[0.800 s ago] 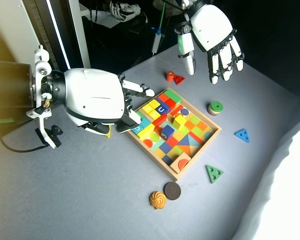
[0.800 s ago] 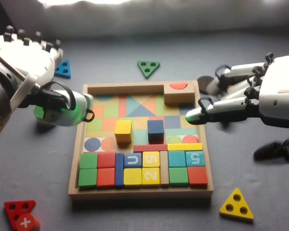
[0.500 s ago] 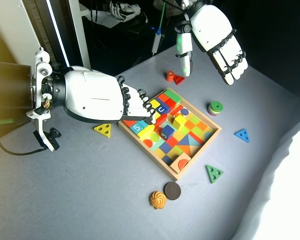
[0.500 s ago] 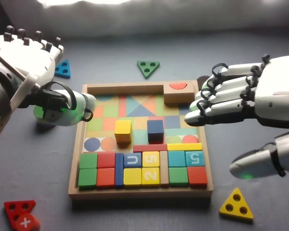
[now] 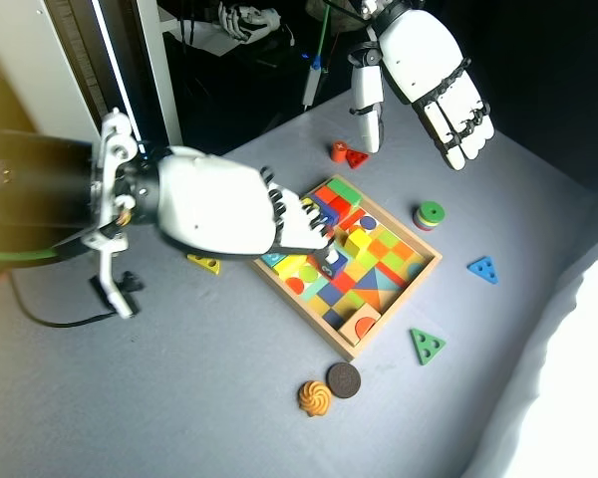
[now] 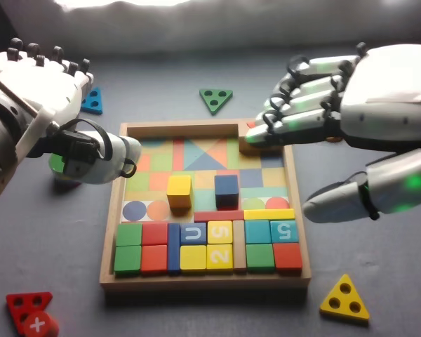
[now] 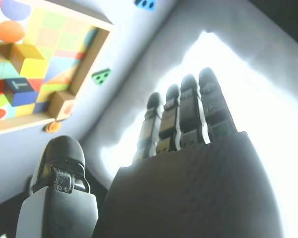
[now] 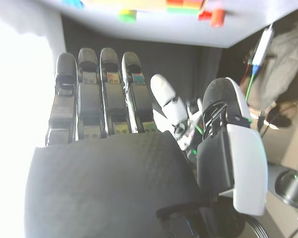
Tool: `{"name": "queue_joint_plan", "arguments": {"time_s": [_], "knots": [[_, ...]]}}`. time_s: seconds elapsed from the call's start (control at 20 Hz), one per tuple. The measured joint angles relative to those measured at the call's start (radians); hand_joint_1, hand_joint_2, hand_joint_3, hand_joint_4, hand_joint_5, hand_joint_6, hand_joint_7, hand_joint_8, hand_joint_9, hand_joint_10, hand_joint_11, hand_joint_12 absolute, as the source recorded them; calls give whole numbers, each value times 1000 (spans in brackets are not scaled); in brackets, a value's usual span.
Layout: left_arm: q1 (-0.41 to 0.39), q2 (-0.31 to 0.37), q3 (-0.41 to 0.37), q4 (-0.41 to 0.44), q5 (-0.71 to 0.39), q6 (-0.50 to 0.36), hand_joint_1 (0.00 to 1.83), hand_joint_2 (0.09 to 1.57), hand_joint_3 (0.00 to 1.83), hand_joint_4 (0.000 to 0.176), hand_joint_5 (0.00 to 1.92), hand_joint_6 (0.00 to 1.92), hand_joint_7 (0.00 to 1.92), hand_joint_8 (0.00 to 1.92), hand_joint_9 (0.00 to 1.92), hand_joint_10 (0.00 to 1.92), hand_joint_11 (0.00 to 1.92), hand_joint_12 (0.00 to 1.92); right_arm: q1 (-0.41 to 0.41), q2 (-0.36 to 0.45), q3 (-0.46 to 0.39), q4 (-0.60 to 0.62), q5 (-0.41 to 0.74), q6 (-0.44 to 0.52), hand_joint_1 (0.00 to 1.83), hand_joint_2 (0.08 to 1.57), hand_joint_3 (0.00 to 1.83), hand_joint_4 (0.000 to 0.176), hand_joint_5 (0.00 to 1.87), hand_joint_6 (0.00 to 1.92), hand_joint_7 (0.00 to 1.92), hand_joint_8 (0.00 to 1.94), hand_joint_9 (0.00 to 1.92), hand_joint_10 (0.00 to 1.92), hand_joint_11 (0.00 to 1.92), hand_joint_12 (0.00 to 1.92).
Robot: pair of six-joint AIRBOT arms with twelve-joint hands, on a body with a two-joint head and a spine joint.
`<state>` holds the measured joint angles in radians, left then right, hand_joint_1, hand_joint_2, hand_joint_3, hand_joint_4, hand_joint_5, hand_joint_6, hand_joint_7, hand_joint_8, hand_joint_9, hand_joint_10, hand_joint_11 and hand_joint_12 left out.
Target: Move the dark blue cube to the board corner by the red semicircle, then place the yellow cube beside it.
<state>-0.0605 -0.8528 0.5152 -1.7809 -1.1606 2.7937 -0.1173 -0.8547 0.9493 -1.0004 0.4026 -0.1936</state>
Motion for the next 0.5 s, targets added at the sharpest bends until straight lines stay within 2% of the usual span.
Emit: {"name": "queue_joint_plan", "arguments": {"time_s": [0.2,0.3,0.35,0.4,0.45,0.5], "knots": [[0,0,0,-7,-1,0,0,1257,5,0,46,2,15,5,0,0,0,0,43,-56,28,-3,-18,5,0,1209,2,0,274,0,331,2,347,7,69,650],[-6,-4,0,-13,-2,1,0,1252,3,0,37,0,19,5,0,0,0,0,53,-104,63,-1,-36,31,6,1243,1,0,321,1,644,15,638,40,240,734],[-6,-4,0,-11,-1,2,0,1255,4,0,40,1,22,6,6,2,0,0,53,-123,75,0,-43,38,31,1246,0,0,324,0,739,12,735,45,287,788],[-6,-4,0,-11,-2,2,0,1258,5,0,31,0,4,0,0,0,0,0,52,-139,84,-3,-49,39,77,1247,0,0,335,0,878,50,853,95,333,961],[-6,-4,0,-12,-3,2,0,1266,8,0,38,4,0,0,0,0,0,0,53,-156,93,-29,-48,59,120,1246,1,0,290,21,863,358,624,810,223,1449],[-6,-4,0,-11,-3,2,2,1271,9,0,52,10,2,1,0,0,0,0,53,-163,97,-55,-48,79,158,1241,0,0,301,12,686,918,516,1267,219,1669]]}}
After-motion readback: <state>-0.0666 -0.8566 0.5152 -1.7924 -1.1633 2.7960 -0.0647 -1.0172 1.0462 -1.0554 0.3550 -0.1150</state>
